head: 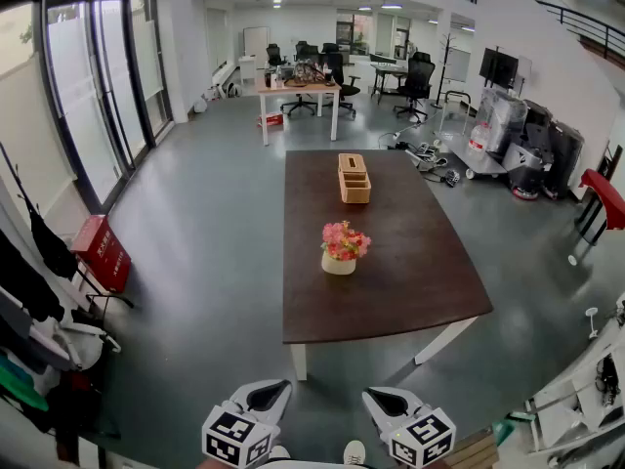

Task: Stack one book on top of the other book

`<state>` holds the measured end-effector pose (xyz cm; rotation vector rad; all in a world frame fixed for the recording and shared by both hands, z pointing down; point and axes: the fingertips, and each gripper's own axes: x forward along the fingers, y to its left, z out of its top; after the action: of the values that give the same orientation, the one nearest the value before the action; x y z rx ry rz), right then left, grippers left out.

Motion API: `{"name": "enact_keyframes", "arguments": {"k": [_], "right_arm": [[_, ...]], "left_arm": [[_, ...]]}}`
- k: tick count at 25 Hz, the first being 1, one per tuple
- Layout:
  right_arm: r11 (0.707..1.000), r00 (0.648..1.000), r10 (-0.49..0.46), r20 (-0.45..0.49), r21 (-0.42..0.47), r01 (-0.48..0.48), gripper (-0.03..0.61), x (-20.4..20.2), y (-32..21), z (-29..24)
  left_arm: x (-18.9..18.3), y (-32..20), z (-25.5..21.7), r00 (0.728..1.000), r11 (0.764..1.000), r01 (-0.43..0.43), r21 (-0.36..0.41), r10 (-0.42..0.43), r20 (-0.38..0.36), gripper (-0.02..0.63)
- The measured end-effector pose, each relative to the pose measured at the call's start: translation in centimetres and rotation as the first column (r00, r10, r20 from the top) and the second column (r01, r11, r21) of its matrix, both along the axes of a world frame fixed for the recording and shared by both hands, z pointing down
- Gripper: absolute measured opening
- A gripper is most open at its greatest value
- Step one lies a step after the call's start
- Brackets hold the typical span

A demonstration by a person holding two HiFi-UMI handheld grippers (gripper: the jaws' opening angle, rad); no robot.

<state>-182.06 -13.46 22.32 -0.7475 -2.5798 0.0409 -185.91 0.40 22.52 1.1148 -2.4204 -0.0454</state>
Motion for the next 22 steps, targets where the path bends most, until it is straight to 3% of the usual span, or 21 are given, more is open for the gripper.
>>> {"name": "enact_keyframes", "arguments": {"k": [10,16,22], "right_arm": [[1.000,1.000,-0.003,0.003,0.025,0.003,0.002,-0.20,0.19,-0.04],[0.999,1.000,0.016,0.017,-0.034,-0.015,0.002,-0.37,0.49,-0.82],[1.000,1.000,0.007,0.022,0.006,-0.007,0.002,-0.58,0.72,-0.68]], "left_arm": [[-0.46,-0.03,-0.74,1.000,1.000,-0.007,0.005,0.007,0.023,0.006],[-0.47,0.46,-0.90,1.000,1.000,0.002,0.008,-0.002,0.023,0.006],[-0.62,0.55,-0.85,1.000,1.000,0.006,0.006,-0.007,0.024,0.006]]}}
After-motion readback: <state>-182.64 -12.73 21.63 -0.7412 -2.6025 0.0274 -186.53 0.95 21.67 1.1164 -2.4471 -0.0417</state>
